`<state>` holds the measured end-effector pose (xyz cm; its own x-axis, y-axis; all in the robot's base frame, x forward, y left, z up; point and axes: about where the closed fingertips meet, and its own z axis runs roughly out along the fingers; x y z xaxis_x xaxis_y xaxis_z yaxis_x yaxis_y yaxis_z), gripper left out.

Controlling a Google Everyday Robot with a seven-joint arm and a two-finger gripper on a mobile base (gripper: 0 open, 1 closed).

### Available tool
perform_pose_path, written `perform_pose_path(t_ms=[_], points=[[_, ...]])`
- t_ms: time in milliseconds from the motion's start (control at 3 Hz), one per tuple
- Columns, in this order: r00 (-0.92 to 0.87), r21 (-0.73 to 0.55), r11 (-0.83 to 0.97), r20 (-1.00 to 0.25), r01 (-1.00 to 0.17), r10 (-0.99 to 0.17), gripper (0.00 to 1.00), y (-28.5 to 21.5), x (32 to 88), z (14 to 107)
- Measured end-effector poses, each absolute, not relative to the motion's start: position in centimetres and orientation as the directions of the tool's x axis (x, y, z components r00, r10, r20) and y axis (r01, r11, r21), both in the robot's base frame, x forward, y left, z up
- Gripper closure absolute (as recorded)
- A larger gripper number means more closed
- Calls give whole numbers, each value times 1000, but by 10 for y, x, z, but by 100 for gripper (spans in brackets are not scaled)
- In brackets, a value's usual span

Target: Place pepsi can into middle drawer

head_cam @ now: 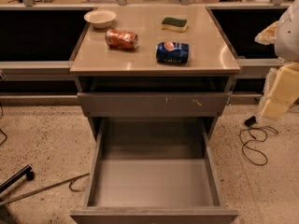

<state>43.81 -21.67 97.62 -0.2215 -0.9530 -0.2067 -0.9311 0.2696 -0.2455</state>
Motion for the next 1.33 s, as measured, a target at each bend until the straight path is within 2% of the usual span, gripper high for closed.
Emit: perform_pose_path(t_ms=[333, 667, 1333], points=[[-221, -246, 269, -207, -931, -953, 0, -217, 438, 976], [-193, -291, 245, -195, -925, -962, 0, -217, 467, 979], [-56, -378, 116, -167, -918, -984, 0, -199, 595, 991]])
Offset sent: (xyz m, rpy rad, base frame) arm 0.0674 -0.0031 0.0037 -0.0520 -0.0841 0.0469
